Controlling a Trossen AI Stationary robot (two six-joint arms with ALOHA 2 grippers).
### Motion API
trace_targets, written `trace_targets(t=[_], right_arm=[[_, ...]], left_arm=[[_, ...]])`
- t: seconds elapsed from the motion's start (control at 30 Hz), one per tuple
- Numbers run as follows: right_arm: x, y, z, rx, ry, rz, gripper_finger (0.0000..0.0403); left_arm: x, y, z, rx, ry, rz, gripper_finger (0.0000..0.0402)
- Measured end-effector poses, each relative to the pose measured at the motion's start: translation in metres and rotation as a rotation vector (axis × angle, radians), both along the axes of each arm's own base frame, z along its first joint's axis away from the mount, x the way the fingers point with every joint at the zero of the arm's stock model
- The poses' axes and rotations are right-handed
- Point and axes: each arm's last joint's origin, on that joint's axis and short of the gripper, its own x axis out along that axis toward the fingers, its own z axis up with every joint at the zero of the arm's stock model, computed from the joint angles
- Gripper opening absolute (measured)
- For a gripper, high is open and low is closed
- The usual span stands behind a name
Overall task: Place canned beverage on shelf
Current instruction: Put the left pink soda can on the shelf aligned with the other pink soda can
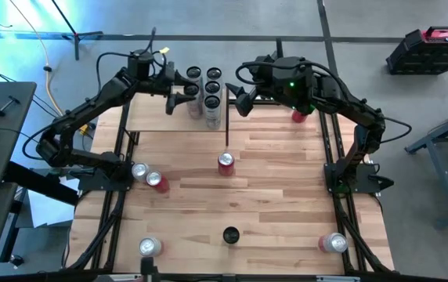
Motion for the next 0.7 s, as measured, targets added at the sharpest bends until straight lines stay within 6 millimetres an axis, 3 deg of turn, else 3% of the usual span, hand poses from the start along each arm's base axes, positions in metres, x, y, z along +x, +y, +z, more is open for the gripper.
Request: trace_targets(t=[0.43,0.7], right_arm=[[0.0000,0.0000,0.0000,-0.002,0.001,0.001,0.0349],[0.0000,0.0000,0.0000,-0.002,0.001,0.001,0.0349]], left_arm=[[0.0013,0.0006,-0.0074,-0.011,-0.016,0.000,0.0241],[0.0008,0.0009,-0.0076,-0.013,-0.015,0.003,0.0270]])
